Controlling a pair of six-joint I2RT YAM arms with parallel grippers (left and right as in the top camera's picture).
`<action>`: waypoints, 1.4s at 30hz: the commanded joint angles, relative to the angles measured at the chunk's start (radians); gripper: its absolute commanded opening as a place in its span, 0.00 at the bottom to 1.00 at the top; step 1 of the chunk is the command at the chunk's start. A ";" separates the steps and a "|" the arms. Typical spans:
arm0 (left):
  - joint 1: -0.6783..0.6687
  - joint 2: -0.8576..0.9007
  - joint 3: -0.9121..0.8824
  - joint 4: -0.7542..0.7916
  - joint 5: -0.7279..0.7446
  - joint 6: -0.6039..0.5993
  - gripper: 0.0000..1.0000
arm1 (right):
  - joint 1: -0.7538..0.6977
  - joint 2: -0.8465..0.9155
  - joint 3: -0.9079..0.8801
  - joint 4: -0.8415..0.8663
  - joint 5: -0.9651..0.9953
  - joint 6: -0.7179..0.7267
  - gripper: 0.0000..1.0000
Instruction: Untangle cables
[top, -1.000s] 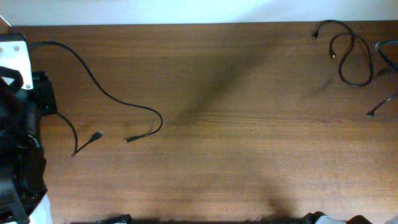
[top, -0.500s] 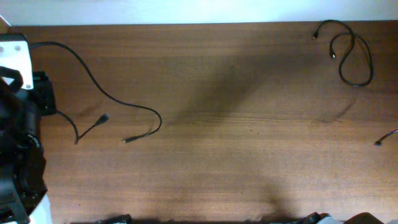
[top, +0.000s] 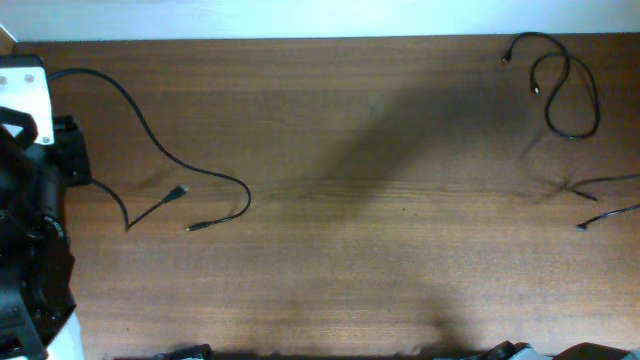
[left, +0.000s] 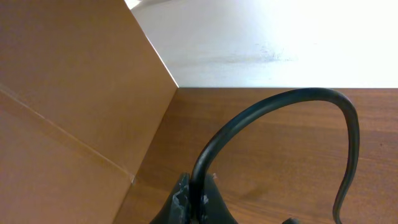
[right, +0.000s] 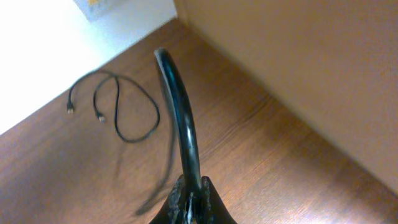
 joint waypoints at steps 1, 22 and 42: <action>0.005 -0.004 0.016 0.002 -0.010 0.008 0.00 | 0.000 -0.012 -0.109 0.072 -0.071 -0.002 0.04; 0.005 -0.004 0.016 -0.016 -0.007 0.008 0.00 | 0.000 0.021 -0.253 0.306 -0.054 -0.051 0.04; 0.005 -0.003 0.016 -0.021 0.016 0.008 0.00 | 0.123 0.107 -0.293 0.328 -0.057 -0.142 0.04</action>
